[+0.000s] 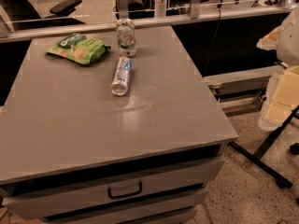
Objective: Pick redbull can
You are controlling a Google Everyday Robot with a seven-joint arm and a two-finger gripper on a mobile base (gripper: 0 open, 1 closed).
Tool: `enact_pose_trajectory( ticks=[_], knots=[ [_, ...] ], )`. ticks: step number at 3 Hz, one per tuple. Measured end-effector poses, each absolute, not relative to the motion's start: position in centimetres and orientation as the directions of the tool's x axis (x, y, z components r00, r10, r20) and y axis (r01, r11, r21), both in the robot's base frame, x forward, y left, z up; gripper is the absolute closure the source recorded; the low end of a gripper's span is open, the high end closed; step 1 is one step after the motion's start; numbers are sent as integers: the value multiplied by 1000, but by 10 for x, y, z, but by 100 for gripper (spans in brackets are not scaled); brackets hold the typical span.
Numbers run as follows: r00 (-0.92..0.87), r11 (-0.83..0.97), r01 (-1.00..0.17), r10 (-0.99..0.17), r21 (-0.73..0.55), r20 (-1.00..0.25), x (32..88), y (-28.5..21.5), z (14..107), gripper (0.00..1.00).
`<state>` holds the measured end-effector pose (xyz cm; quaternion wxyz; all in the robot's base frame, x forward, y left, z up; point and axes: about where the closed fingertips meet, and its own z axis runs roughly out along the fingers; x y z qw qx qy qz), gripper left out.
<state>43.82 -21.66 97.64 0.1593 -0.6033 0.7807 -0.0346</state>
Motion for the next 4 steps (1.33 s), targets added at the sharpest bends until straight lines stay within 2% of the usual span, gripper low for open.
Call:
enact_pose_trajectory(
  ticks=[1, 3, 4],
  knots=[
    [-221, 270, -931, -953, -246, -207, 438, -217, 976, 0],
    [38, -11, -971, -994, -237, -106, 487, -191, 988, 0],
    [239, -223, -951, -969, -215, -54, 513, -167, 978, 0]
  ],
)
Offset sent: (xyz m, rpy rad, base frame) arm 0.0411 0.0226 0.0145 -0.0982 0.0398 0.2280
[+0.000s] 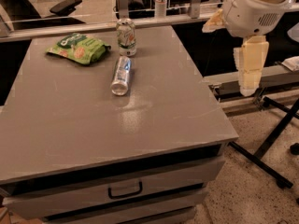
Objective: Pick redbull can
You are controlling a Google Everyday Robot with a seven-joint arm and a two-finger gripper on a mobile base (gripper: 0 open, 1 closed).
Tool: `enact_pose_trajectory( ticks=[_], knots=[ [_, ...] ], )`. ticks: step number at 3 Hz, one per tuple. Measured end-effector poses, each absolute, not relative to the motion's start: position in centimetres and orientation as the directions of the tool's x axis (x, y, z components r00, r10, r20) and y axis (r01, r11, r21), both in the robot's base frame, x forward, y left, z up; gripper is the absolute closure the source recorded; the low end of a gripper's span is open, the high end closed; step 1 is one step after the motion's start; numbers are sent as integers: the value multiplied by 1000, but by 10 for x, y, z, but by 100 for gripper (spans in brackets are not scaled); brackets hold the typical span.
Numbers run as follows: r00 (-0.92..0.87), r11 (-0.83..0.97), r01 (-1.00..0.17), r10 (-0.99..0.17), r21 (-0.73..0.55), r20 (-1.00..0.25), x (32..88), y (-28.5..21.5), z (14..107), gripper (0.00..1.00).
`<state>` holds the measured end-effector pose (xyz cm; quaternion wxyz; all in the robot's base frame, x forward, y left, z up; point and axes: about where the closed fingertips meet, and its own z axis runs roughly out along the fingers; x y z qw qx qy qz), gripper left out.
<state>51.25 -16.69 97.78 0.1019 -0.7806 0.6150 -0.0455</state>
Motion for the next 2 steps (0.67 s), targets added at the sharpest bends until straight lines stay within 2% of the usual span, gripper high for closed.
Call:
enact_pose_trajectory(
  ticks=[1, 2],
  knots=[
    [481, -456, -860, -875, -231, -63, 547, -134, 971, 0],
    [490, -461, -845, -870, -272, -50, 554, -132, 974, 0]
  ],
)
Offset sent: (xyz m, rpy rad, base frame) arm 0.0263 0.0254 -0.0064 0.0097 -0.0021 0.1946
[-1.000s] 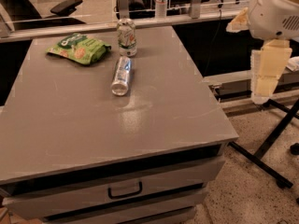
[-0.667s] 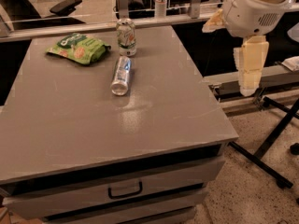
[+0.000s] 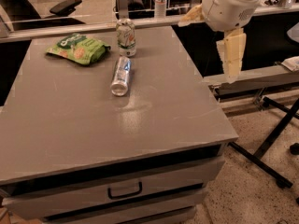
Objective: Pick redbull can
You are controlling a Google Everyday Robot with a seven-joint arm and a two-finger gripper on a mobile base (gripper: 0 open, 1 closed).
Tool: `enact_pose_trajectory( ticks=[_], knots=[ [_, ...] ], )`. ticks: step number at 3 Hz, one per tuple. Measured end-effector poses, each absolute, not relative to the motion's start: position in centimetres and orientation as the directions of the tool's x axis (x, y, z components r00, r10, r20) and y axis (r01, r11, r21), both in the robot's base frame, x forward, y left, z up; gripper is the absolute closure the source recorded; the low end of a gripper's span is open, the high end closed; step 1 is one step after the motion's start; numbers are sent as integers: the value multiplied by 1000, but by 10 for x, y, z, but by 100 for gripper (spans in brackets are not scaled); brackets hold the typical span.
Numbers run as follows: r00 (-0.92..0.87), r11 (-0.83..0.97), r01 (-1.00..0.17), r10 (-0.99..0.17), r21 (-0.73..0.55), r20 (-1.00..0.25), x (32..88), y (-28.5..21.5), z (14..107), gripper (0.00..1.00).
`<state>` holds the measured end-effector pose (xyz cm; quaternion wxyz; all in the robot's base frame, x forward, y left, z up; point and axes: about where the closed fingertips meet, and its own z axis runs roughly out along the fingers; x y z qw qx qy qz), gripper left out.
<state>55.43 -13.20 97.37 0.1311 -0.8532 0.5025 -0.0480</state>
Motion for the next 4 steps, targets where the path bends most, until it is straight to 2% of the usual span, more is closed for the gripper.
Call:
enact_pose_trajectory(
  ticks=[1, 2, 3, 4],
  knots=[
    [547, -524, -812, -837, -259, -22, 567, -112, 971, 0],
    [694, -683, -695, -719, -224, 40, 586, -73, 962, 0],
    [869, -860, -471, -491, -197, 60, 612, -15, 943, 0],
    [966, -954, -248, -257, -172, 38, 633, 28, 910, 0]
  ],
)
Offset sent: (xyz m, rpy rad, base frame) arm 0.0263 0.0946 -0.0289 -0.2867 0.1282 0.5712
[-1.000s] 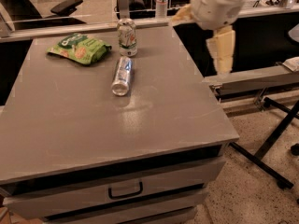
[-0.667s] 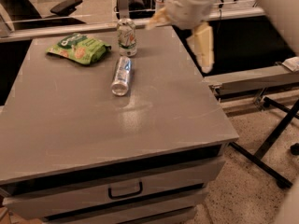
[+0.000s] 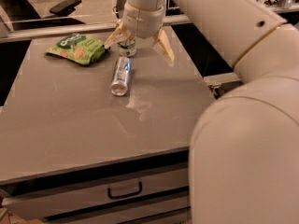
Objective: Pick redbull can
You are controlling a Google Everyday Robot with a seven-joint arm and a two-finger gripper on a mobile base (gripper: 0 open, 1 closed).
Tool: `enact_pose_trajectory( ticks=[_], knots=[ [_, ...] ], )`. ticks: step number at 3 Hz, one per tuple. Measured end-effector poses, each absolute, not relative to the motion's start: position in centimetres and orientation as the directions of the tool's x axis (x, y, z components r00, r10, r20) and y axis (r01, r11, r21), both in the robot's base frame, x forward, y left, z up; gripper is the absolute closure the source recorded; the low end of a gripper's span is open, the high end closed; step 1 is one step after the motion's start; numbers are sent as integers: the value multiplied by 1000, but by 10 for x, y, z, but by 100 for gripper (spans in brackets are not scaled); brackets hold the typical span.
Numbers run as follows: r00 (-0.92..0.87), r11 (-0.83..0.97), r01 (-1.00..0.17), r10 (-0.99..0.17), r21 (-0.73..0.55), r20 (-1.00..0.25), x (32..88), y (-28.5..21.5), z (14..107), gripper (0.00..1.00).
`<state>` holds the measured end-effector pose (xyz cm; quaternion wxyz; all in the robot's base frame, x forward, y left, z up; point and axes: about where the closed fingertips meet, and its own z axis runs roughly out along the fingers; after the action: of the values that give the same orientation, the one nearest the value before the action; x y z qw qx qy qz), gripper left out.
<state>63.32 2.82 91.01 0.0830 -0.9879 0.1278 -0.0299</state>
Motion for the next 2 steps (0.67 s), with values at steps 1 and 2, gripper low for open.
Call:
enact_pose_trajectory(
  ticks=[1, 2],
  knots=[
    [989, -978, -138, -144, -155, 31, 646, 49, 893, 0],
    [998, -991, -61, -63, -119, 8, 644, 59, 873, 0]
  ],
)
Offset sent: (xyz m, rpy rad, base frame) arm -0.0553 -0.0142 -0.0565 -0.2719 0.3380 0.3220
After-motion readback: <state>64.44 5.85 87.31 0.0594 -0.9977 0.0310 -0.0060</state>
